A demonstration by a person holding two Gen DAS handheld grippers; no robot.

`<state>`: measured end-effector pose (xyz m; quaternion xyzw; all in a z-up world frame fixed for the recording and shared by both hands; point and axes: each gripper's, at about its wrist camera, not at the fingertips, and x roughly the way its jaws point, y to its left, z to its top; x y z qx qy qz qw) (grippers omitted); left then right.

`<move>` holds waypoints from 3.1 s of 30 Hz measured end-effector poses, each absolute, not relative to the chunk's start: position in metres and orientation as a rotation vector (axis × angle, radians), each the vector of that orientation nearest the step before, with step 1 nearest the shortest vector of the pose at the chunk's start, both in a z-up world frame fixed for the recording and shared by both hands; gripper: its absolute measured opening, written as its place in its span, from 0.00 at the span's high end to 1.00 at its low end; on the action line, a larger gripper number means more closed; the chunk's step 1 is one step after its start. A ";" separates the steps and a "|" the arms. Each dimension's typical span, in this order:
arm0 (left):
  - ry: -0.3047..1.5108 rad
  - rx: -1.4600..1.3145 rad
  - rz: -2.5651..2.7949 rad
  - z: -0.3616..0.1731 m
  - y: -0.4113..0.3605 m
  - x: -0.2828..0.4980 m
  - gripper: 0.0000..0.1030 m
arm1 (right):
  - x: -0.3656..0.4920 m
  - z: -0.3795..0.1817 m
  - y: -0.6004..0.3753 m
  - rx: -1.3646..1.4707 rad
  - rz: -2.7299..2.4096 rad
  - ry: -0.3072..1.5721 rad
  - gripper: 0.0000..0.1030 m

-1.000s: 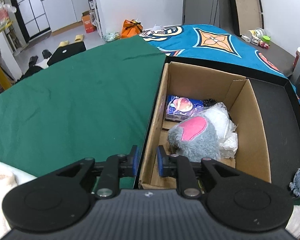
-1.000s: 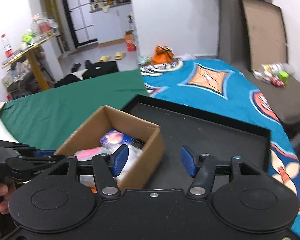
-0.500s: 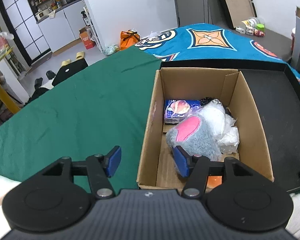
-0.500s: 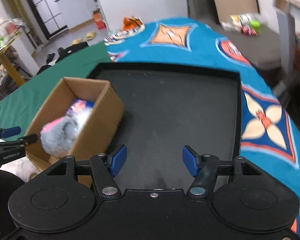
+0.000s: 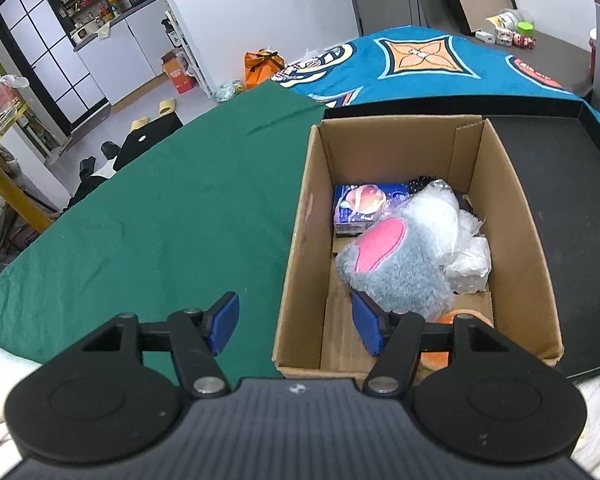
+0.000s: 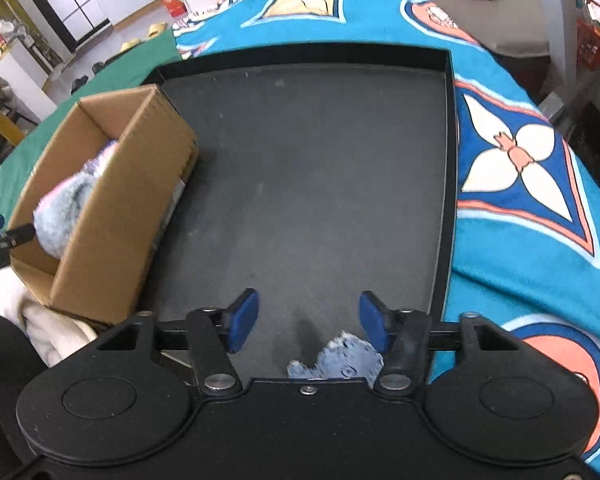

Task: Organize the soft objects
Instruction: 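Reach the right gripper to the blue denim plush and grasp it, then carry the denim plush with the right gripper into the box and release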

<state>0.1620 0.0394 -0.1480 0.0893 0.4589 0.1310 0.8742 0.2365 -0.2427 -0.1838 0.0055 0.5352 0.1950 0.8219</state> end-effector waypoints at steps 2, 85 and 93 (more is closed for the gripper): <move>0.967 0.186 0.281 -0.149 0.040 0.162 0.40 | 0.236 -0.190 -0.246 0.005 0.427 1.163 0.56; 0.940 0.047 0.327 -0.143 0.061 0.157 0.46 | 0.235 -0.134 -0.193 -0.011 0.508 0.843 0.67; 0.949 -0.011 0.305 -0.147 0.070 0.159 0.59 | 0.241 -0.119 -0.154 -0.034 0.549 0.800 0.67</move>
